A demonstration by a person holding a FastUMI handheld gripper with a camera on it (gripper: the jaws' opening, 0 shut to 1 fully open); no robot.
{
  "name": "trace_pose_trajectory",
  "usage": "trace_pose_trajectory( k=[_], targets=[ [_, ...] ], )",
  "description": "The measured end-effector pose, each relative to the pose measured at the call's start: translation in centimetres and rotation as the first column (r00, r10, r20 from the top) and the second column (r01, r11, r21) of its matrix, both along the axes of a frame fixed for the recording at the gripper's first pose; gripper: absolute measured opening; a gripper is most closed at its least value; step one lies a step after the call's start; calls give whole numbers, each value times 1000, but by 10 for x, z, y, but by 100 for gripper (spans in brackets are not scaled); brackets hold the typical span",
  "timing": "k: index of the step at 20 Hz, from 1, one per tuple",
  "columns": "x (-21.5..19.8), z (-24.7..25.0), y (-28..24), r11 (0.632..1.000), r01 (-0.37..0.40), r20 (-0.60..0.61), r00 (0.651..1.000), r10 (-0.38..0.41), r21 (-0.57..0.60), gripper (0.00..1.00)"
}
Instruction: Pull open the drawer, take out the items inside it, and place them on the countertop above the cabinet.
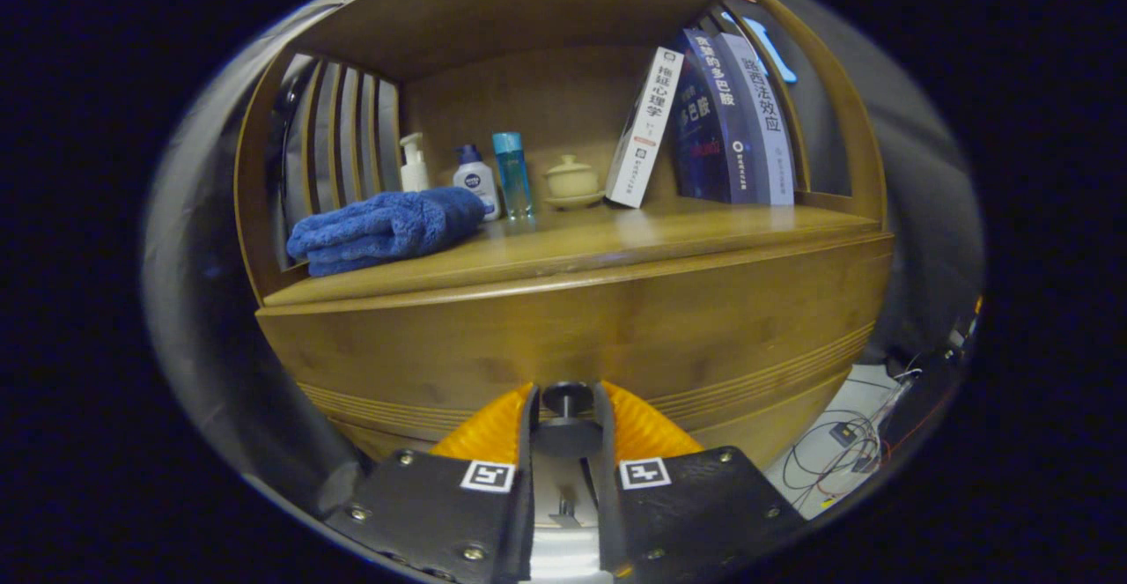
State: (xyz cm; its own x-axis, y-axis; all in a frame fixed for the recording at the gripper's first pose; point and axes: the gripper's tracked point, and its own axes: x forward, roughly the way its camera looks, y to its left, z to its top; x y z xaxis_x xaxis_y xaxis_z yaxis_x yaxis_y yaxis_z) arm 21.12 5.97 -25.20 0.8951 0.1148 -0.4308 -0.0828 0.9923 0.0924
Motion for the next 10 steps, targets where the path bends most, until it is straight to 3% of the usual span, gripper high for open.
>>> trace_pose_trajectory(
  k=[10],
  targets=[
    [-79, 13, -17, 996, 77, -18, 997, -78, -39, 29]
  ],
)
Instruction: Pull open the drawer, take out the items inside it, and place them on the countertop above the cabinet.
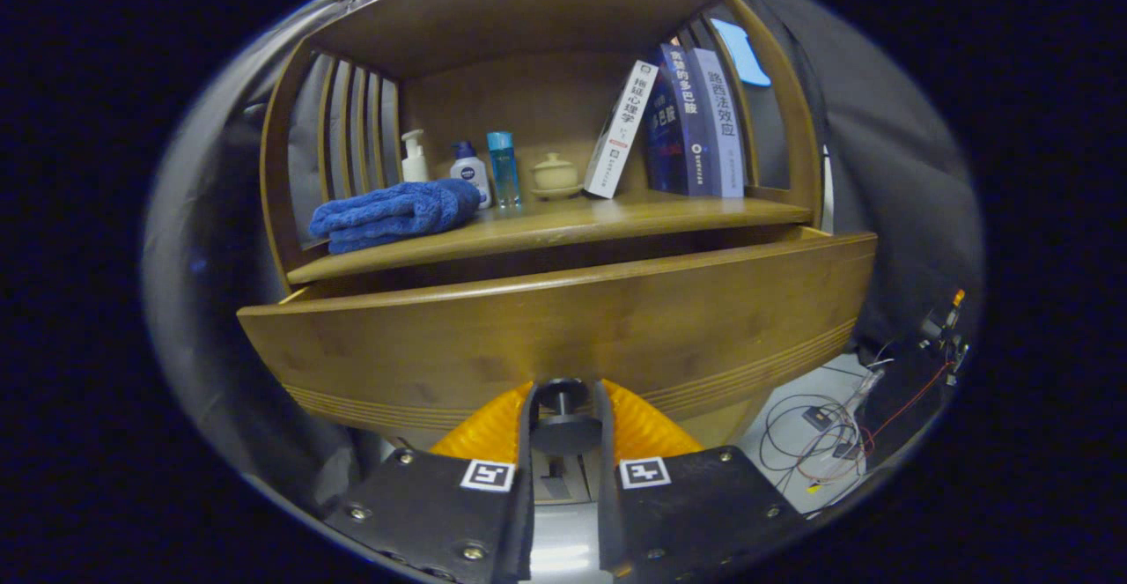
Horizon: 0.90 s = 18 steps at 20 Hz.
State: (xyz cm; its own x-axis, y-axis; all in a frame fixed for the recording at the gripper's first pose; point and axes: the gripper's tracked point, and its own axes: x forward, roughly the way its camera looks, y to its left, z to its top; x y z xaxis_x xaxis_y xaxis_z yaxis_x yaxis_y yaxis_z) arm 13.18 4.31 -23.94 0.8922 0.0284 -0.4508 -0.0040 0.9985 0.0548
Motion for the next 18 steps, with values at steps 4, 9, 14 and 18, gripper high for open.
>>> trace_pose_trajectory(
  k=[4, 9, 14, 18],
  targets=[
    [-32, 1, -9, 999, 31, -20, 999, -31, -23, 29],
    [-59, 0, -10, 998, 48, -34, 998, -49, -34, 29],
    [-69, 2, -10, 997, 74, -36, 996, -75, -29, 30],
    [-74, 4, -8, 996, 79, -21, 997, -80, -29, 29]
  ],
)
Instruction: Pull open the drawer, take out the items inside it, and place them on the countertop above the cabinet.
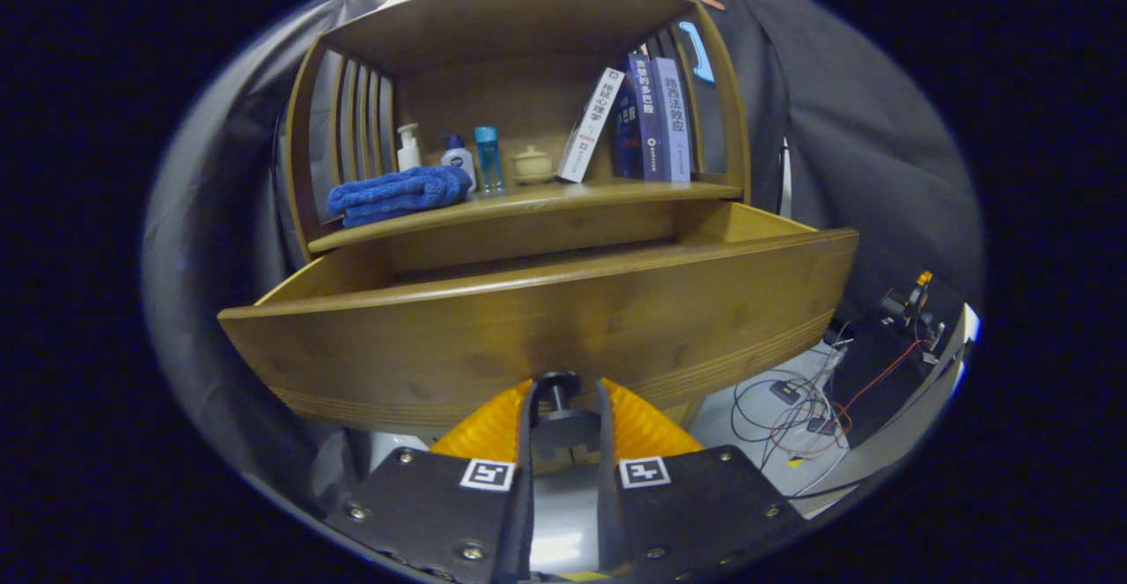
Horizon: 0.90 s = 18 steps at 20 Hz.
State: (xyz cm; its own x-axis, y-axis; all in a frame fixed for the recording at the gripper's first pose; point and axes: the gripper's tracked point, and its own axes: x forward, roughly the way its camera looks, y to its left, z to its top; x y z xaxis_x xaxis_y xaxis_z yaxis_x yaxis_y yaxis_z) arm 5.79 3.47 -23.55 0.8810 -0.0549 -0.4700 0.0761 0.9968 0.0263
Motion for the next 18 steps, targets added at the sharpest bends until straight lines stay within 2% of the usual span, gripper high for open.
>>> trace_pose_trajectory(
  k=[3, 6, 8, 10, 14, 18],
  targets=[
    [1, 0, 1, 1000, -12, 9, 1000, 12, 0, 29],
    [1, 2, 0, 1000, -4, -7, 1000, 3, -25, 37],
    [-1, 3, 2, 998, -10, -32, 999, 9, -57, 37],
    [-2, 20, 4, 996, -30, -11, 1000, 29, -79, 41],
    [4, 76, 12, 997, -49, 88, 995, 55, -65, 41],
    [42, 106, 18, 993, -73, 87, 993, 81, -94, 40]
  ],
)
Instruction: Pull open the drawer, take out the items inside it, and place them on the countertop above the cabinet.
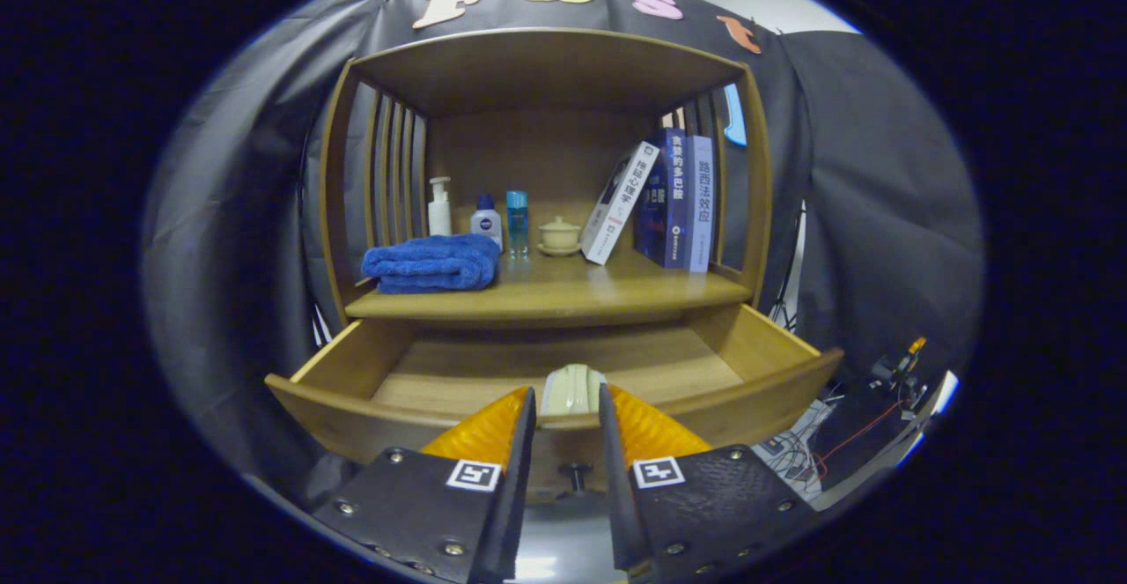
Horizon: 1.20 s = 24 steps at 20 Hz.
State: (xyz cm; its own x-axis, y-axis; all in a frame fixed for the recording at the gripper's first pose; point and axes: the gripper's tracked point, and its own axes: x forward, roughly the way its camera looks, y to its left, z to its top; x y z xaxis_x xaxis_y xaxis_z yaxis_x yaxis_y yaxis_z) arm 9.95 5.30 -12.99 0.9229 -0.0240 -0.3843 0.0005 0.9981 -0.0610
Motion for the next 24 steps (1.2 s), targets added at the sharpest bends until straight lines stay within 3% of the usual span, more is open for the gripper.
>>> trace_pose_trajectory(
  k=[8, 16, 21, 24],
  targets=[
    [83, -16, 0, 997, 56, -161, 986, -46, 61, 41],
    [100, -91, -9, 998, 61, -448, 893, -41, 29, 41],
    [93, -125, -12, 998, 59, -518, 854, -40, 21, 41],
    [98, -125, -13, 997, 66, -508, 861, -35, 41, 23]
  ],
)
